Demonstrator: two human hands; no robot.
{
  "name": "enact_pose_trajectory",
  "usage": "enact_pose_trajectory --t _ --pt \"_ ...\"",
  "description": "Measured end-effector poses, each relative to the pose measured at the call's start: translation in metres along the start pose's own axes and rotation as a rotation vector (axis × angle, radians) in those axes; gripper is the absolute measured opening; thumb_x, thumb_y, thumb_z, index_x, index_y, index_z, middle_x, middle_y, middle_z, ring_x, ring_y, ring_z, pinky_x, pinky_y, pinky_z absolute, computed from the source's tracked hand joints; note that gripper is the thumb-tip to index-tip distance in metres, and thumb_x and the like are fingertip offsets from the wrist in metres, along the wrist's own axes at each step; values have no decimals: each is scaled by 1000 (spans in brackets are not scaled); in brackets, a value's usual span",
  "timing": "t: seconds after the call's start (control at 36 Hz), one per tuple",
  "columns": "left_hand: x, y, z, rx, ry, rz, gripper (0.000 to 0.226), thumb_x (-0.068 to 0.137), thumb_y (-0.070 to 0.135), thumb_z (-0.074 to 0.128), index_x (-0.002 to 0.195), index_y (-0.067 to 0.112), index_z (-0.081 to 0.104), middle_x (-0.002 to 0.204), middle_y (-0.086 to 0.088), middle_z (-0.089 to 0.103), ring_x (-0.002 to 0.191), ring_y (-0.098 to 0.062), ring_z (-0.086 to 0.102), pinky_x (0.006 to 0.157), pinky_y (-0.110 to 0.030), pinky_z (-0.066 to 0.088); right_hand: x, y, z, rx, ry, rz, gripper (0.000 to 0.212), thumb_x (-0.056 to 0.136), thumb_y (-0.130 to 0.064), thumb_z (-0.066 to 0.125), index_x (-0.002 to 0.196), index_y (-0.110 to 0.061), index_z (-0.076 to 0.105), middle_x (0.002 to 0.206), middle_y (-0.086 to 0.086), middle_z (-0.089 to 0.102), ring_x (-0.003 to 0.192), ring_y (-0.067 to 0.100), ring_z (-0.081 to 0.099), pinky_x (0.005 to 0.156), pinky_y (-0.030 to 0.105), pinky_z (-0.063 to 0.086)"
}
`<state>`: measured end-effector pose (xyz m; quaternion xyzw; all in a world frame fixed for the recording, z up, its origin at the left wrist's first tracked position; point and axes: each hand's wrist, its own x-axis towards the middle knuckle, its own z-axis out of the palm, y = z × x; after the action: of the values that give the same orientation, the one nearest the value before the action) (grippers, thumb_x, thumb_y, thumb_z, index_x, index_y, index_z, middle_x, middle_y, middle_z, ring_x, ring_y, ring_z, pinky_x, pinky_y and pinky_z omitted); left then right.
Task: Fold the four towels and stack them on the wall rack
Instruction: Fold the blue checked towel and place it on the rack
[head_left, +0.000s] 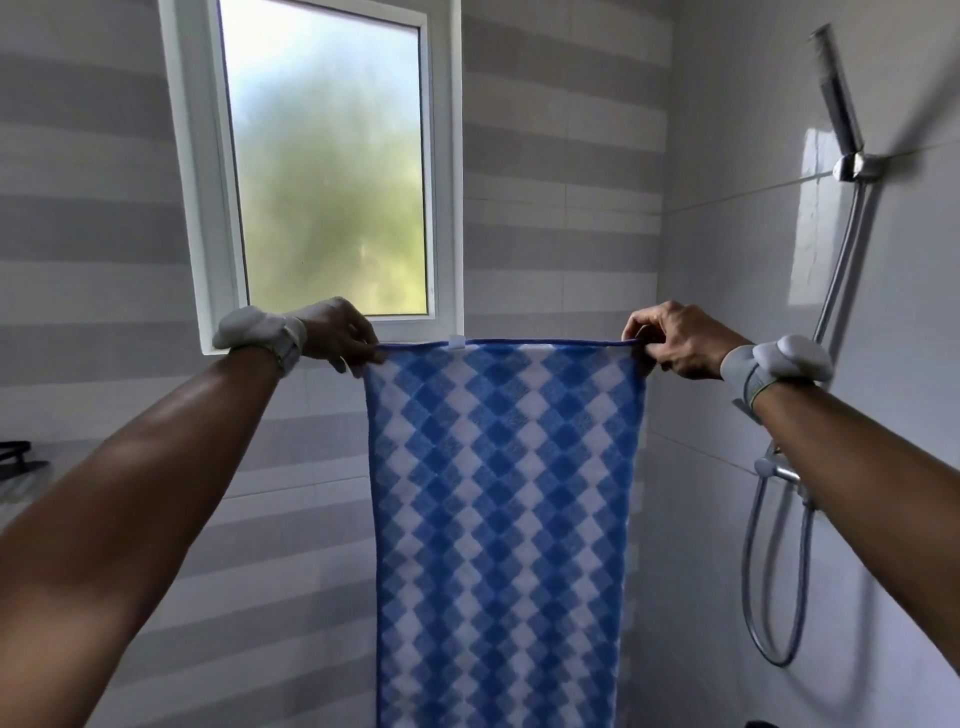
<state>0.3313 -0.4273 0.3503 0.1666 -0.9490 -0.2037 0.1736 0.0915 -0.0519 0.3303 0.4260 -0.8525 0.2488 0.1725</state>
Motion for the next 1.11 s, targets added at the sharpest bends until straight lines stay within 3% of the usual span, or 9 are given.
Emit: enact_pose_trajectory --t 0.11,0.31,0.42,0.58,0.72,0.86,0.94,1.03,1.11 --pt "-3 1 -3 -97 -64 -12 21 80 7 77 98 -2 73 88 -18 75 76 -21 74 63 -23 59 -2 5 5 -15 64 9 25 85 7 54 88 -16 65 75 -2 72 63 16 70 59 19 49" --pt "-7 7 1 9 11 55 12 81 20 78 85 8 76 74 -9 74 57 -8 66 54 -17 52 1 4 4 -3 114 57 25 91 2 50 92 -15 68 85 5 71 55 22 71 53 29 59" --pt "-7 5 1 -13 -9 36 16 84 13 76 94 2 75 80 -12 76 69 -14 73 59 -20 57 3 3 3 -48 101 41 25 90 -2 54 94 -20 71 84 5 71 76 25 70 75 32 57" --pt "-9 1 -2 3 11 50 15 85 7 73 100 3 73 80 -8 77 73 -15 74 57 -20 56 -1 7 3 -5 87 22 13 94 -20 64 93 -20 76 86 0 75 83 21 70 82 33 55" --pt "-7 3 0 50 -22 56 14 87 10 71 101 11 72 82 -4 77 66 -2 69 54 -16 52 -2 8 3 -25 42 43 14 97 -19 61 92 -14 73 81 5 72 73 23 70 68 29 54" --pt "-6 4 -2 -18 -58 28 13 87 8 72 100 12 72 82 -7 77 75 -13 71 59 -22 55 -1 10 -1 -40 -2 54 13 93 -19 66 82 -17 73 70 -3 71 65 10 64 63 20 44" --pt "-5 5 -7 -1 110 128 11 86 11 73 97 14 75 84 -5 75 75 -12 65 60 -15 49 2 15 -5 50 131 20 9 91 -19 69 83 -19 73 72 -2 72 64 9 63 64 24 49" --pt "1 5 -5 -206 347 189 13 88 6 69 101 5 70 88 -4 68 79 -11 59 67 -11 49 6 19 -4 358 350 -20 7 84 -19 79 87 -18 73 70 -4 68 54 6 55 58 21 46" --pt "-2 3 -1 -480 181 99 6 93 4 61 99 6 63 97 -12 64 90 -23 62 72 -28 59 4 19 3 432 224 -40 22 74 -25 88 89 -18 73 64 -5 64 51 7 51 53 21 45"
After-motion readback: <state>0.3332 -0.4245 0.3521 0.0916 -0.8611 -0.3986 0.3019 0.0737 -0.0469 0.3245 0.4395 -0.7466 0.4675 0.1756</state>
